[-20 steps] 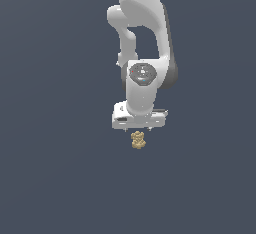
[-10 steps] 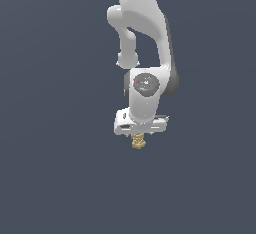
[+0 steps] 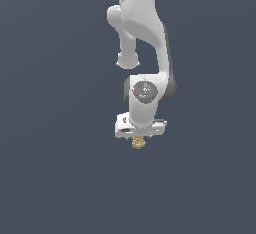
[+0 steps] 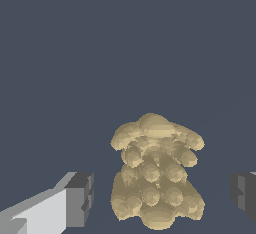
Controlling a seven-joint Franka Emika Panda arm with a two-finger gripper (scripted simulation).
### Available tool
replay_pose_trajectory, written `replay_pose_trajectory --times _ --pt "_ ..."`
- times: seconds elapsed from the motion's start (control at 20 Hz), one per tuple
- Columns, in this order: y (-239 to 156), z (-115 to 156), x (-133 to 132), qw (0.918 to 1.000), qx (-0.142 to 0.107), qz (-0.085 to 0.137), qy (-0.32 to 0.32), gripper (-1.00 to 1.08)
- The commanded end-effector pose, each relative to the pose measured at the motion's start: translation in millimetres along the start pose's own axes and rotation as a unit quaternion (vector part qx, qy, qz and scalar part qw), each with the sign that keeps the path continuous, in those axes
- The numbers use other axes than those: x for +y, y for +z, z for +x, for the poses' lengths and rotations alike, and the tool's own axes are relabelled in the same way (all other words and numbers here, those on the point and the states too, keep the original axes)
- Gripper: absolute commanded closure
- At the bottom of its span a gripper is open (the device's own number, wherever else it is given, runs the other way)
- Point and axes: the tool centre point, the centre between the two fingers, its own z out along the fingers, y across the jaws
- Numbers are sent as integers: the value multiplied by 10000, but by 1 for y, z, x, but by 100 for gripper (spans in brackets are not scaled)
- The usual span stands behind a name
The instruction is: Pick up the object and move it to a goal position.
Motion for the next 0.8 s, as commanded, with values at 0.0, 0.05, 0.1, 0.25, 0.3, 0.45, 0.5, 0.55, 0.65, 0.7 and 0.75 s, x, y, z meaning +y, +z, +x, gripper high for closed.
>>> replay_pose_trajectory --times 0.0,0.05,0.1,0.25,0.3,0.45,0.5,0.55,0.65,0.7,0.75 --pt "13 -1 0 10000 -3 -1 -2 -92" --pt "17 -1 0 10000 -3 -1 -2 -92" --pt "20 0 0 10000 -3 -1 -2 -92" --pt "24 0 0 10000 -3 -1 -2 -92" --pt "24 1 0 10000 -3 -1 -2 -92" --pt "24 1 0 10000 -3 -1 -2 108" --pt "24 1 0 10000 -3 -1 -2 108" --pt "24 1 0 10000 -3 -1 -2 108" --pt "24 1 0 10000 -3 -1 -2 108" --pt "24 1 0 10000 -3 -1 -2 108" --pt "24 1 0 10000 -3 -1 -2 108"
